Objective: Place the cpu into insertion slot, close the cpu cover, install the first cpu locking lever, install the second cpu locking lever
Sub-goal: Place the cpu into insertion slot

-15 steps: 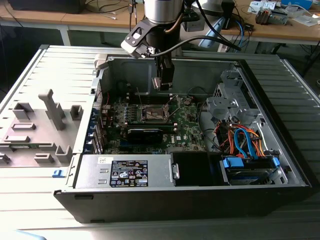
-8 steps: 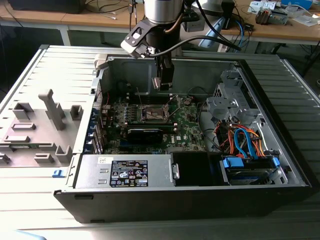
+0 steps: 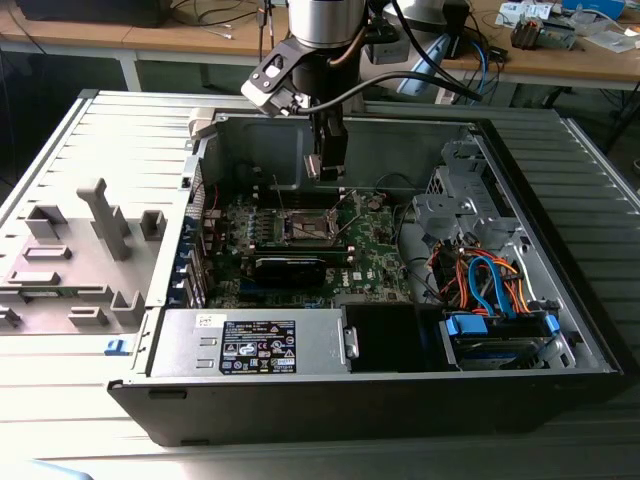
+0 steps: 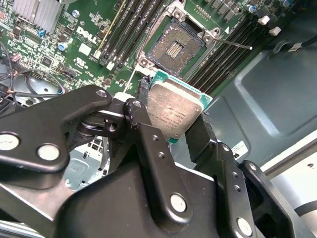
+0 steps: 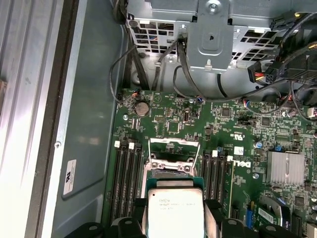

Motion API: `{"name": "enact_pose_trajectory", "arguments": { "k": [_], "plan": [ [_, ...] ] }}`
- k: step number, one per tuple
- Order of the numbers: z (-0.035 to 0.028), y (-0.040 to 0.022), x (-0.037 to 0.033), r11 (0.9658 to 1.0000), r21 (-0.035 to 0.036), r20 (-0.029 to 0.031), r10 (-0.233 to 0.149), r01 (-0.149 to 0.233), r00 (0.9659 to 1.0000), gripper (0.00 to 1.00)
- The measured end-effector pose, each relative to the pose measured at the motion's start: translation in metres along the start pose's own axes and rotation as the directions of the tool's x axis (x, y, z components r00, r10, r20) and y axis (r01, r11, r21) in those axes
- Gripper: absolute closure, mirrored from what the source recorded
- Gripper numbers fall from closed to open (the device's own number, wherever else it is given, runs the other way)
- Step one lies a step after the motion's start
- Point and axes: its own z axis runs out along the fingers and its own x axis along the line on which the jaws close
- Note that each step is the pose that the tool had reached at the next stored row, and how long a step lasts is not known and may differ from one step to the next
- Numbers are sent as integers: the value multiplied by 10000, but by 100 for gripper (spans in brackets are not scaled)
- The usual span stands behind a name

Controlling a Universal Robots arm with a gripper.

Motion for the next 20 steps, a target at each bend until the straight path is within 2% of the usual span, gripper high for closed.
{"name": "enact_pose_trajectory", "arguments": {
  "k": [20],
  "plan": [
    [3, 0, 0, 9998, -4, 16, 212, -212, 9998, 45]
  ]
}}
